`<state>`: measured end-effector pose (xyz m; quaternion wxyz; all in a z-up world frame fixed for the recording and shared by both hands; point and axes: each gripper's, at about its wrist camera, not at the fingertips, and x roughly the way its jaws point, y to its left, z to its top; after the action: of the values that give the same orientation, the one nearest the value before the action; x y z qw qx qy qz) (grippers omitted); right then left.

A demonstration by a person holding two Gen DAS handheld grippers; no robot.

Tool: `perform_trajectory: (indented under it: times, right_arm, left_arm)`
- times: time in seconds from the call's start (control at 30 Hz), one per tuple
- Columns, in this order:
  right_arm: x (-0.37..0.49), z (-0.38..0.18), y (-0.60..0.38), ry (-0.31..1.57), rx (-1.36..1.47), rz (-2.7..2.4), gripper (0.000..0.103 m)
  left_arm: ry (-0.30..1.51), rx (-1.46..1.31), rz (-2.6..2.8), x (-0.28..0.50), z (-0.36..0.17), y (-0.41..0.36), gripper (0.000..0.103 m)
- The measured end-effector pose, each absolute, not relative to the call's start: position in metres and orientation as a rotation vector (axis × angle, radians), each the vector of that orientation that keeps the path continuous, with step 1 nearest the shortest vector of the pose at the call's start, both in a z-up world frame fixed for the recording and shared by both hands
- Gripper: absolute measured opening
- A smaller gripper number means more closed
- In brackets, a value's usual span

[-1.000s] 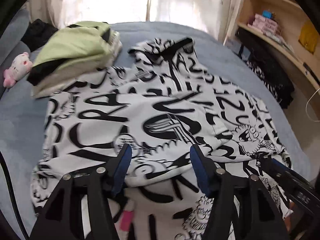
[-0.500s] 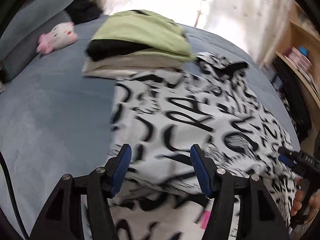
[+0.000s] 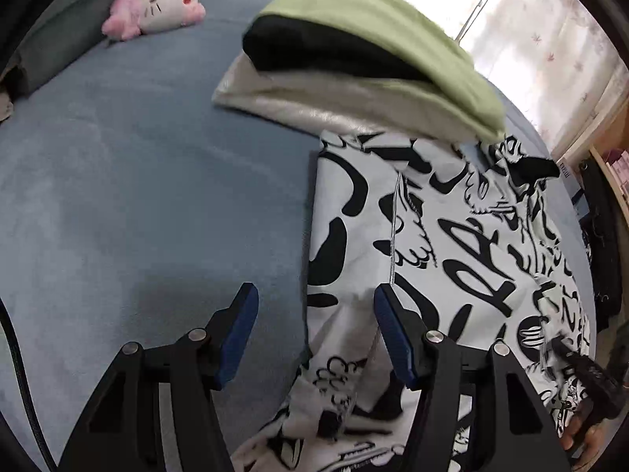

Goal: Fold large clothes

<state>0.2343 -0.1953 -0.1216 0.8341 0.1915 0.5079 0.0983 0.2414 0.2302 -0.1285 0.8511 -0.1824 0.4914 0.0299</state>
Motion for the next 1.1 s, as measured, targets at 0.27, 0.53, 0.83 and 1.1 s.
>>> perform_trajectory:
  times: [0.27, 0.53, 0.83, 1.1]
  right_arm:
    - [0.242, -0.053, -0.171, 0.785, 0.18, 0.252, 0.013]
    - [0.296, -0.113, -0.168, 0.896, 0.163, 0.119, 0.018]
    - [0.265, -0.098, -0.195, 0.903, 0.251, 0.068, 0.052]
    - [0.232, -0.078, -0.151, 0.85, 0.243, 0.201, 0.06]
  left_arm:
    - [0.971, -0.285, 0.148, 0.258, -0.134, 0.189, 0.054]
    - [0.92, -0.112, 0.296, 0.276, -0.153, 0.158, 0.047]
    - [0.858, -0.05, 0.202, 0.24, -0.111, 0.146, 0.047]
    - [0.845, -0.109, 0.03, 0.212, -0.086, 0.09, 0.047]
